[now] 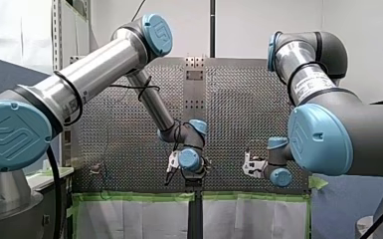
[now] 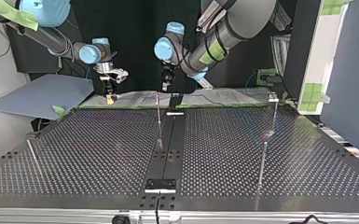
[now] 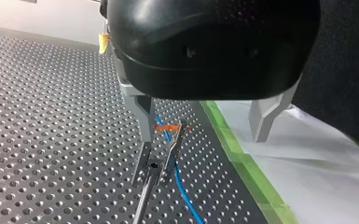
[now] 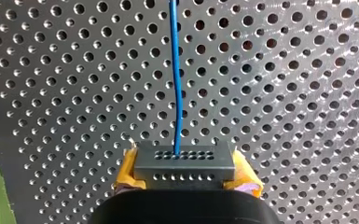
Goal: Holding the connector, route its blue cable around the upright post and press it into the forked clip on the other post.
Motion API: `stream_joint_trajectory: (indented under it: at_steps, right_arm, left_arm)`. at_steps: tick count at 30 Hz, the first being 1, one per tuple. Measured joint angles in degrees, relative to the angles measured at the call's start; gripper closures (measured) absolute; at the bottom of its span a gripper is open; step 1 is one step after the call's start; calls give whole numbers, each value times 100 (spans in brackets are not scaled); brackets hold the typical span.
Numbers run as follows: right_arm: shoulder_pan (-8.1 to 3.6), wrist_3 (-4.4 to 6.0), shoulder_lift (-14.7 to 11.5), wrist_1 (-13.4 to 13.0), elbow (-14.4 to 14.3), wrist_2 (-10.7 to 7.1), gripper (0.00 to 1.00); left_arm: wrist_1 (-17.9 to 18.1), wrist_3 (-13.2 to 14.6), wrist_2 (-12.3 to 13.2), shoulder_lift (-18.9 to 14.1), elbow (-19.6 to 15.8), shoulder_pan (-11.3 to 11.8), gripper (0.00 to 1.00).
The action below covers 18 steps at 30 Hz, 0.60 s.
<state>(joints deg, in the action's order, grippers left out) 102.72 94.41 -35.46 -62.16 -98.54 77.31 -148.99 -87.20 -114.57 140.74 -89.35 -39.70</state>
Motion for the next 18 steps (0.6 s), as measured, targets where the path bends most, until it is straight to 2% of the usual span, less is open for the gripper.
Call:
stream_joint_trajectory:
  at_steps: [9, 18]
  right_arm:
    - [-9, 0, 6, -8, 1, -1, 69]
    - [-12, 0, 8, 29, 3, -5, 69]
  left_arm:
    - [2, 44, 53, -6, -1, -98, 0]
    - [1, 46, 29, -223, -49, -261, 0]
